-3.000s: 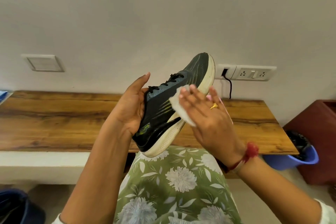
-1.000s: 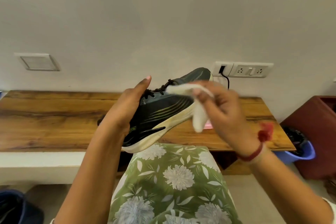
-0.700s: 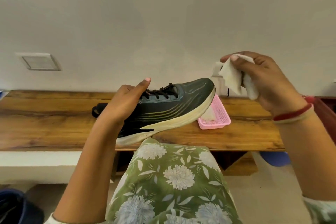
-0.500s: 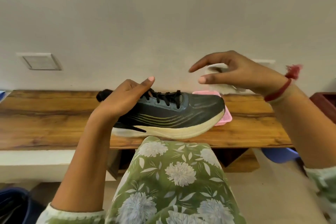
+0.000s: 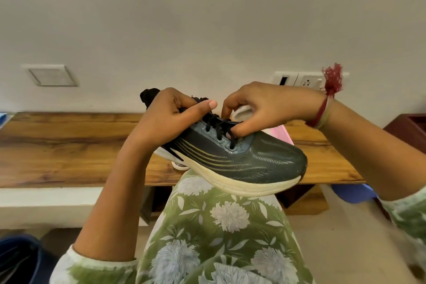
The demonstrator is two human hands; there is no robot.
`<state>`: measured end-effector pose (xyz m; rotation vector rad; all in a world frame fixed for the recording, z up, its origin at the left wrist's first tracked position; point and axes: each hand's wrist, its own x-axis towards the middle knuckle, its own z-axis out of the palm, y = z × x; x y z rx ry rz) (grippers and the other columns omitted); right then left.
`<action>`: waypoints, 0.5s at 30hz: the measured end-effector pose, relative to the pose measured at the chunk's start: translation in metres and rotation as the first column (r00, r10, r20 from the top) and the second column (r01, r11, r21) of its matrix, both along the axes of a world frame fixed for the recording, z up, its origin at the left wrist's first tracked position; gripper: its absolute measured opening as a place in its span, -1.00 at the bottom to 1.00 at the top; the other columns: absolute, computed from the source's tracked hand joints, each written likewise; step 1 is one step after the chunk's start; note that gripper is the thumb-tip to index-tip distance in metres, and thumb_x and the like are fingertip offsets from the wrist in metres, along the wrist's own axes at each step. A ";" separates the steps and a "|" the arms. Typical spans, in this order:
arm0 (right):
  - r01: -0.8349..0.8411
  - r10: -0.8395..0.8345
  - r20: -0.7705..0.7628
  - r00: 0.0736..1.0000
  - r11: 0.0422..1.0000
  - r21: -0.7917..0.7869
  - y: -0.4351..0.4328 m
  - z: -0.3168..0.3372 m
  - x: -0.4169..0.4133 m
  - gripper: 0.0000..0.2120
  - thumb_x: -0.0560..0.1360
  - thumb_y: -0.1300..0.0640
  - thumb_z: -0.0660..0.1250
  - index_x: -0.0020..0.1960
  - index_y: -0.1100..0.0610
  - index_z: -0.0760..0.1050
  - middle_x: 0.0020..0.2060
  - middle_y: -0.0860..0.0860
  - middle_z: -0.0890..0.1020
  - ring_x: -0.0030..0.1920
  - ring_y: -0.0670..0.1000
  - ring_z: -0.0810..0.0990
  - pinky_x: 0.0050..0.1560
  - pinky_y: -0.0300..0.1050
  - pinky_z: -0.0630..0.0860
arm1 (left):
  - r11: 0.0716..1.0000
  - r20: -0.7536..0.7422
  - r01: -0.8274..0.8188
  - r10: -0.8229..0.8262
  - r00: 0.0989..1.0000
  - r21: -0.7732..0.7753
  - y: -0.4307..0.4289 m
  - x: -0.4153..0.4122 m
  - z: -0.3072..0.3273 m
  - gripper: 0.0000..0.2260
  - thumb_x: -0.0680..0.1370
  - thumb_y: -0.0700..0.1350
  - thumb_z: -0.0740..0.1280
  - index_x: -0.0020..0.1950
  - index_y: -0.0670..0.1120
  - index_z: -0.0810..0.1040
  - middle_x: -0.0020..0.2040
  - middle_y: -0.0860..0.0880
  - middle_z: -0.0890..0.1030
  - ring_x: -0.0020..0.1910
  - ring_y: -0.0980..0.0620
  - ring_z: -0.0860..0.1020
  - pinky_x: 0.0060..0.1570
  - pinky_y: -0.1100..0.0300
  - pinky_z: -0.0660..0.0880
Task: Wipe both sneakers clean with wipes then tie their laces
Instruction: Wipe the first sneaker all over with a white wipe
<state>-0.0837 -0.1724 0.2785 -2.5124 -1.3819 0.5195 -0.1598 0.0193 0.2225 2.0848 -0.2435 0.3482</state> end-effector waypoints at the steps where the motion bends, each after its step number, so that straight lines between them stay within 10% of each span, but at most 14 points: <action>1: -0.011 0.014 0.110 0.994 0.999 -0.030 0.001 0.000 -0.005 -0.79 0.43 -0.02 0.37 0.03 0.01 0.57 -0.19 -0.16 0.56 -0.16 -0.17 0.51 -0.14 -0.23 0.45 | 1.000 -0.006 0.004 -0.004 1.000 0.014 -0.001 0.000 -0.001 -0.43 0.43 0.28 0.28 -0.44 -0.22 0.54 -0.52 -0.21 0.43 -0.50 -0.18 0.40 -0.43 0.16 0.27; 6: 0.056 -0.038 0.486 0.873 0.998 -0.023 0.008 -0.003 -0.023 -0.85 0.44 -0.02 0.26 -0.05 -0.02 0.53 -0.39 -0.11 0.38 -0.23 0.01 0.40 -0.41 -0.22 0.19 | 0.998 0.001 0.032 -0.032 0.999 -0.051 0.002 0.001 -0.006 -0.34 0.44 0.26 0.29 -0.40 -0.39 0.47 -0.48 -0.36 0.40 -0.47 -0.32 0.37 -0.44 0.05 0.24; 11: 0.034 -0.033 0.433 0.901 0.999 0.005 0.008 -0.007 -0.014 -0.94 0.42 0.08 0.25 -0.22 0.02 0.47 -0.27 -0.03 0.56 -0.22 0.04 0.47 -0.35 -0.12 0.30 | 0.999 -0.080 0.024 -0.027 0.996 -0.036 0.008 0.000 -0.004 -0.32 0.44 0.31 0.26 -0.36 -0.36 0.48 -0.43 -0.37 0.42 -0.45 -0.30 0.41 -0.39 0.14 0.29; 15: 0.052 -0.071 0.305 0.950 0.996 0.071 0.009 -0.014 -0.002 -0.90 0.40 0.14 0.27 -0.30 0.06 0.48 -0.27 0.04 0.60 -0.26 0.04 0.50 -0.26 0.03 0.48 | 0.940 -0.049 -0.195 0.217 0.975 0.279 0.005 -0.004 0.000 -0.37 0.38 0.47 0.19 -0.30 -0.13 0.54 -0.44 -0.08 0.50 -0.43 -0.03 0.46 -0.34 0.15 0.35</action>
